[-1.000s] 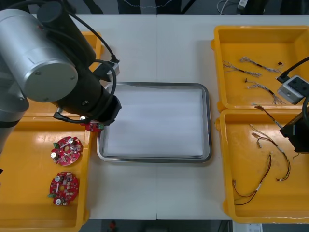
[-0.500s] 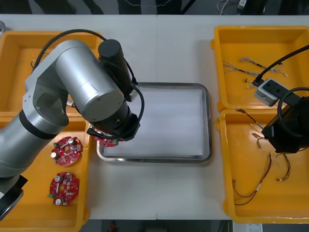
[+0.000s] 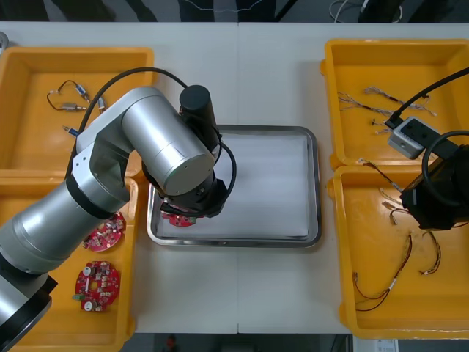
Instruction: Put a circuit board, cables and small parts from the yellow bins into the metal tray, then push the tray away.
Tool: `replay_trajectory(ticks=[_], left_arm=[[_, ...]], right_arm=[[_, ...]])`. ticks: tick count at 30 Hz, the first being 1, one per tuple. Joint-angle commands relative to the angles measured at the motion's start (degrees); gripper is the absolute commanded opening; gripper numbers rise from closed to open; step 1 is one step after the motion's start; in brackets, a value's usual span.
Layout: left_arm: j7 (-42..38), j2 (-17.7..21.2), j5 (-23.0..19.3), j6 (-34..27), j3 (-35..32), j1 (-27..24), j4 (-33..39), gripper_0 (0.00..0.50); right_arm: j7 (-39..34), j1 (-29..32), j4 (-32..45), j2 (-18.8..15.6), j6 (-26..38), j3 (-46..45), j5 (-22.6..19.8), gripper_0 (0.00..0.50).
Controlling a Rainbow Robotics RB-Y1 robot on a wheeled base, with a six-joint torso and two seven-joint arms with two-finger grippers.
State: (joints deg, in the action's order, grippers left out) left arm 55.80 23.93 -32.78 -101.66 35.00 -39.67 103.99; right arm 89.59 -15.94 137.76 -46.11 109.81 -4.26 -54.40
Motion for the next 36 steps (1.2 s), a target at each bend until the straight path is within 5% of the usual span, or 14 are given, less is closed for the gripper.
replay_trajectory(ticks=[1, 12, 14, 15, 16, 18, 29, 36], left_arm=[[-6.8, -1.6, 1.5, 1.4, 2.1, -2.3, 0.0, 0.001], [-7.9, -1.8, 0.9, 2.9, 2.3, -1.8, -0.6, 0.020], [-8.0, -1.8, 1.0, 2.9, 2.3, -1.8, -0.6, 0.115], [-8.2, -1.8, 1.1, 2.9, 2.3, -1.8, -0.6, 0.317], [-8.3, -1.8, 1.1, 3.0, 2.3, -1.7, -0.6, 0.419], [-8.7, -1.8, 1.1, 3.4, 2.2, -1.8, -0.6, 0.500], [-10.4, -1.8, 1.5, 3.9, 0.9, -2.2, 1.4, 0.500], [-11.2, -1.8, 1.9, -3.0, -3.8, -2.1, 8.1, 0.500]], right_arm=[[-2.4, -1.4, 1.7, -1.3, 0.2, 0.3, 0.4, 0.000], [-3.0, -1.3, 1.8, -1.4, 0.2, 0.4, 0.6, 0.000], [-3.1, -1.2, 1.8, -1.3, 0.2, 0.3, 0.7, 0.000], [-3.1, -1.2, 1.7, -1.4, 0.2, 0.3, 0.6, 0.000], [-3.1, -1.2, 1.8, -1.3, 0.2, 0.3, 0.6, 0.000], [-3.1, -1.2, 1.7, -1.3, 0.2, 0.3, 0.6, 0.000], [-3.1, -0.9, 1.9, -1.3, 0.2, 0.3, 0.6, 0.000], [-3.1, -1.4, 3.9, -1.4, 0.2, 0.6, 0.2, 0.000]])
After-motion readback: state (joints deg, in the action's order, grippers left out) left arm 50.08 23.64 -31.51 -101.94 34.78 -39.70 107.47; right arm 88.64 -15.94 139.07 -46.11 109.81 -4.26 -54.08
